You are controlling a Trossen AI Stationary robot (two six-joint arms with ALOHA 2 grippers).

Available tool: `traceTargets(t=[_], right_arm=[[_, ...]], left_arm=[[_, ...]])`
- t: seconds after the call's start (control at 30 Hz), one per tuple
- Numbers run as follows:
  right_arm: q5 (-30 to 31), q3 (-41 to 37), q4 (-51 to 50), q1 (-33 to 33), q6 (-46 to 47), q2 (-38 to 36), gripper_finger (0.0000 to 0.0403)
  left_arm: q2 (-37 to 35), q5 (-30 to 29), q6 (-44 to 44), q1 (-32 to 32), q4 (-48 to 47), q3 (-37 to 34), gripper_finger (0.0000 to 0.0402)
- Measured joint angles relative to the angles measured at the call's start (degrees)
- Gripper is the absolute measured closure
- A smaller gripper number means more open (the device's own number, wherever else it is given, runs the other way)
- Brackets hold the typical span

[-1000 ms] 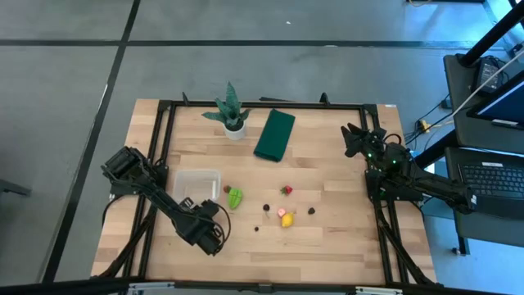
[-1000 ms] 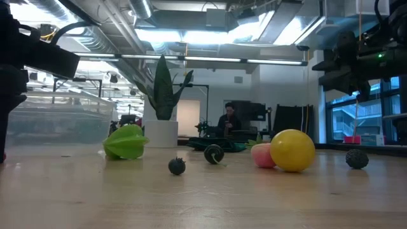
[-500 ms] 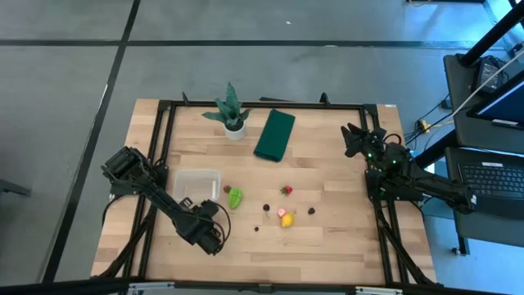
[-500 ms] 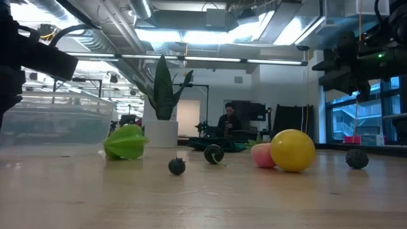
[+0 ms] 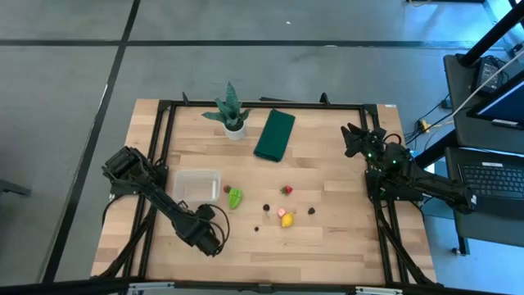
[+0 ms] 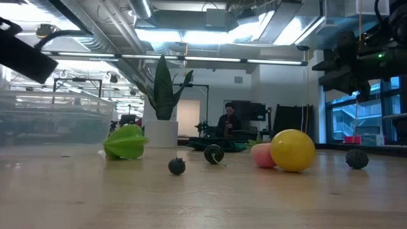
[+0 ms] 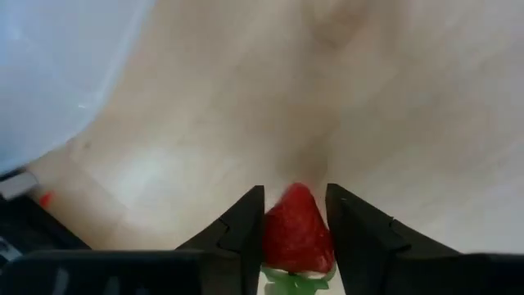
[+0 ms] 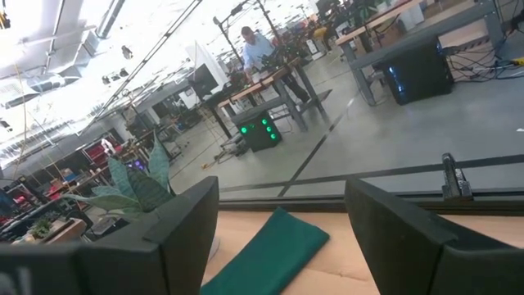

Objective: Pick and placing Produce into tupperware
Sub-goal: Put the bottom strawberry into the transparent bin

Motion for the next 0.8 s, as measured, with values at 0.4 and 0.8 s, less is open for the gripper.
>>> traceTargets(t=[0.4, 0.8], right_arm=[[0.0, 0.0, 0.0, 0.0, -0.4, 0.0, 0.0136], [0.0, 0.0, 0.0, 0.0, -1.4, 0.0, 0.0136]], left_arm=[[-5.5, -1.9, 1.4, 3.0, -0.2, 0.1, 0.0376], [-7.4, 7.8, 3.0, 2.3, 0.0, 0.2, 0.0382]])
